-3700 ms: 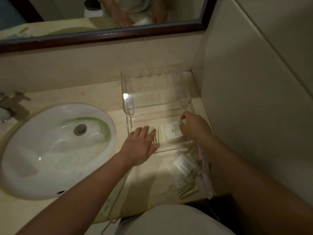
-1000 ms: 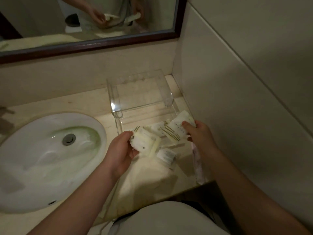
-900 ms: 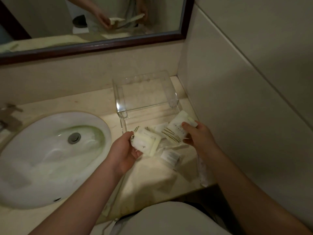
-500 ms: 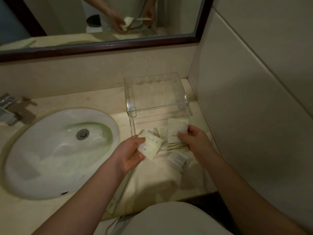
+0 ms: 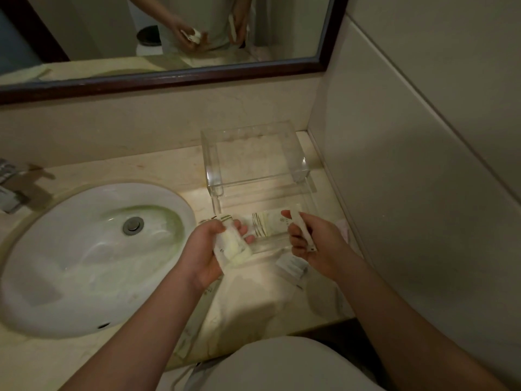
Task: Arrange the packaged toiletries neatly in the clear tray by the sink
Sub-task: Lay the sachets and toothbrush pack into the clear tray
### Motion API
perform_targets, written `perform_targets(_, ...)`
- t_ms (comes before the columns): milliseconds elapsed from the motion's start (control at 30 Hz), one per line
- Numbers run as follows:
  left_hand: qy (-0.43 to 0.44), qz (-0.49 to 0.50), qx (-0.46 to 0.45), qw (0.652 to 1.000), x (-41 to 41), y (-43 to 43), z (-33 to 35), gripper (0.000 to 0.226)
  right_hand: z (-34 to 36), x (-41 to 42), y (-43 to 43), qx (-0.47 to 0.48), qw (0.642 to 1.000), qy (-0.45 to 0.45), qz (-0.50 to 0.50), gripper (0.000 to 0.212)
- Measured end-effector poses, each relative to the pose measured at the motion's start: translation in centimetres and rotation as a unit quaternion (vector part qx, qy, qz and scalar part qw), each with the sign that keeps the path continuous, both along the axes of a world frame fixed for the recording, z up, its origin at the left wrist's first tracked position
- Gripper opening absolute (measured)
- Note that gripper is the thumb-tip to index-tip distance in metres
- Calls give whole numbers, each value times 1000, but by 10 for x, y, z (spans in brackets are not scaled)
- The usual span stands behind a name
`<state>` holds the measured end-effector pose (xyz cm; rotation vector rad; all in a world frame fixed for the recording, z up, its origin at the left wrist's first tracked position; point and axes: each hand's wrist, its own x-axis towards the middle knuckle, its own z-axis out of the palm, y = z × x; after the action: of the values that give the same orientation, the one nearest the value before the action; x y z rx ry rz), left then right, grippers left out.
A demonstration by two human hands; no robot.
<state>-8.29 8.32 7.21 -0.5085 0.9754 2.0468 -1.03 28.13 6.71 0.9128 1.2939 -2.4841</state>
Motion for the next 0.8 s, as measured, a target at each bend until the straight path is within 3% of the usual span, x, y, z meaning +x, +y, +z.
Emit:
perform_targets(33, 1, 2, 8, 1000, -1, 0, 1, 13, 1, 0, -1, 0, 1000, 6, 10, 24)
perform_targets(133, 17, -7, 18, 1000, -5, -2, 8, 24, 2, 1, -2, 17, 1000, 18, 10, 24)
perform_targets(200, 31, -2, 15, 999, -8, 1, 11, 19, 2, 2, 1, 28, 999, 26, -6, 31)
perform_targets(267, 76, 3, -54, 996, -10, 4, 10, 16, 0, 1, 5, 52, 998, 21, -27, 31)
perform_targets(333, 111, 26, -153, 982, -12, 5, 9, 33, -3, 1, 9, 68, 997, 11, -47, 24)
perform_targets(400, 122, 43, -187, 974, -13, 4, 9, 45, -6, 0, 12, 71, 996, 6, -57, 17)
perform_targets(567, 115, 28, -207, 971, -15, 5, 11, 10, -11, 0, 15, 57, 994, -14, -92, 10)
perform_targets(800, 118, 27, -224, 967, -22, 5, 3, 11, -13, -2, 20, 68, 992, -20, -101, 5)
